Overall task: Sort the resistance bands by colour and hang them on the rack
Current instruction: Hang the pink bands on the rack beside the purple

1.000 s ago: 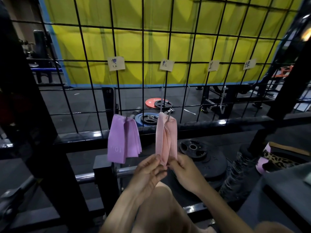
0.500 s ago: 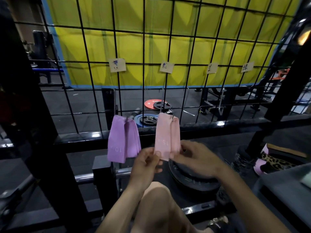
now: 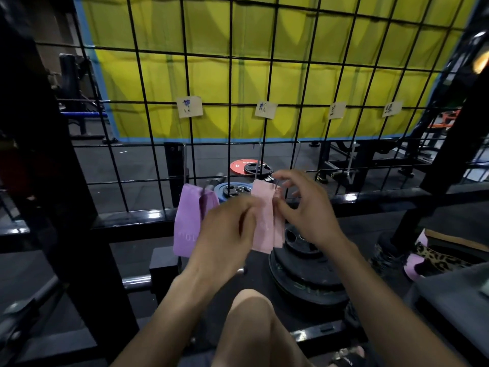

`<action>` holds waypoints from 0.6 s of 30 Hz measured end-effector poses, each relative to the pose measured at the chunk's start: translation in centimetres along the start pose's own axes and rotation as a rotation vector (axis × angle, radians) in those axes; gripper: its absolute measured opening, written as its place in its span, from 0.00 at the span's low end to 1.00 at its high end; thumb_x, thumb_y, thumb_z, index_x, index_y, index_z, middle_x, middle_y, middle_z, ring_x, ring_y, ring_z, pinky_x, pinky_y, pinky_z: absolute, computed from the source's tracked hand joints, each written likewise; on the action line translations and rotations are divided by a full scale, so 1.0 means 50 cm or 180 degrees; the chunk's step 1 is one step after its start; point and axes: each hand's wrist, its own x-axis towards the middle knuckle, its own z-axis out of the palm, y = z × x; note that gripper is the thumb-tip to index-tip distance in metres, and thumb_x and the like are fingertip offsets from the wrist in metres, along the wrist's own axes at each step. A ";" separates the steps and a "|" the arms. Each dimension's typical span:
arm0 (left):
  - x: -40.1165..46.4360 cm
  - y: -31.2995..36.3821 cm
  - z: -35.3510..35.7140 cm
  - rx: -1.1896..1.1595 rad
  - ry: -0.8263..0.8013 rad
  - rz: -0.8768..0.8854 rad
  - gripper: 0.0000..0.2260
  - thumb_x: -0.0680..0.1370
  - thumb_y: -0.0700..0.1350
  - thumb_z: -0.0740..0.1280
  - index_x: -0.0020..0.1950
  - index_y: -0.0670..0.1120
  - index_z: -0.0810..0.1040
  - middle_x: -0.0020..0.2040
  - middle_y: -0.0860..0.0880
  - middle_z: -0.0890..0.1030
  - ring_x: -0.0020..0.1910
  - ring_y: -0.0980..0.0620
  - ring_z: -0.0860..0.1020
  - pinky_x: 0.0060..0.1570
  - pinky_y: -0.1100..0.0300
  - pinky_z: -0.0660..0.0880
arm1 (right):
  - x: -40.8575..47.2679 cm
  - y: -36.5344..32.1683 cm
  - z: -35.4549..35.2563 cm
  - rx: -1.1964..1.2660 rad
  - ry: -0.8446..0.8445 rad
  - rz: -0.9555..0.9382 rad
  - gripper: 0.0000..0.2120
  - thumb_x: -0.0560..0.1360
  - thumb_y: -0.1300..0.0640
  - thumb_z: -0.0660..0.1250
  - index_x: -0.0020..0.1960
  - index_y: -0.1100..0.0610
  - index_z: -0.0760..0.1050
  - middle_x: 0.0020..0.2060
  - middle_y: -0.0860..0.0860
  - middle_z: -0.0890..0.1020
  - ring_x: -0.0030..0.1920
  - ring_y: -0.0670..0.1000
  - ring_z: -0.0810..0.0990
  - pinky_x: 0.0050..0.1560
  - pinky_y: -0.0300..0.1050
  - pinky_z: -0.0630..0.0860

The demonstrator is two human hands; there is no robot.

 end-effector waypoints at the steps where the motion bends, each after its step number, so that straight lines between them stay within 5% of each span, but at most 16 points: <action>1: 0.021 0.000 0.002 0.0042 0.0203 0.0229 0.12 0.82 0.40 0.62 0.61 0.52 0.80 0.52 0.58 0.82 0.50 0.63 0.79 0.52 0.67 0.75 | -0.001 0.003 0.006 0.0163 0.0037 0.0101 0.20 0.74 0.66 0.72 0.62 0.50 0.77 0.54 0.42 0.80 0.52 0.40 0.79 0.49 0.31 0.73; 4: 0.078 -0.010 0.009 0.0357 0.0312 0.0680 0.19 0.78 0.30 0.62 0.65 0.46 0.79 0.61 0.52 0.79 0.57 0.57 0.77 0.58 0.69 0.71 | -0.004 0.008 0.020 0.0663 0.0224 0.0483 0.23 0.73 0.65 0.74 0.62 0.45 0.75 0.48 0.41 0.82 0.51 0.40 0.80 0.48 0.32 0.75; 6: 0.104 -0.017 0.018 0.0514 0.0072 0.0876 0.25 0.74 0.25 0.63 0.67 0.44 0.78 0.64 0.49 0.78 0.61 0.52 0.76 0.62 0.61 0.72 | -0.004 0.017 0.028 0.0669 0.0368 0.0510 0.17 0.73 0.64 0.74 0.57 0.49 0.78 0.45 0.43 0.83 0.48 0.42 0.81 0.48 0.38 0.77; 11: 0.127 -0.043 0.037 0.0624 -0.0321 0.0982 0.19 0.77 0.33 0.68 0.65 0.49 0.79 0.58 0.53 0.80 0.56 0.54 0.77 0.57 0.55 0.76 | 0.007 0.033 0.028 0.0440 0.0360 0.0058 0.07 0.72 0.66 0.74 0.46 0.57 0.79 0.42 0.45 0.82 0.45 0.44 0.79 0.47 0.35 0.73; 18: 0.121 -0.053 0.040 0.0472 -0.0333 0.0686 0.18 0.79 0.37 0.60 0.65 0.50 0.79 0.61 0.52 0.80 0.64 0.57 0.73 0.60 0.81 0.58 | 0.024 0.046 0.016 0.0607 0.0213 0.0029 0.05 0.73 0.65 0.74 0.43 0.57 0.81 0.38 0.45 0.83 0.40 0.46 0.80 0.41 0.42 0.77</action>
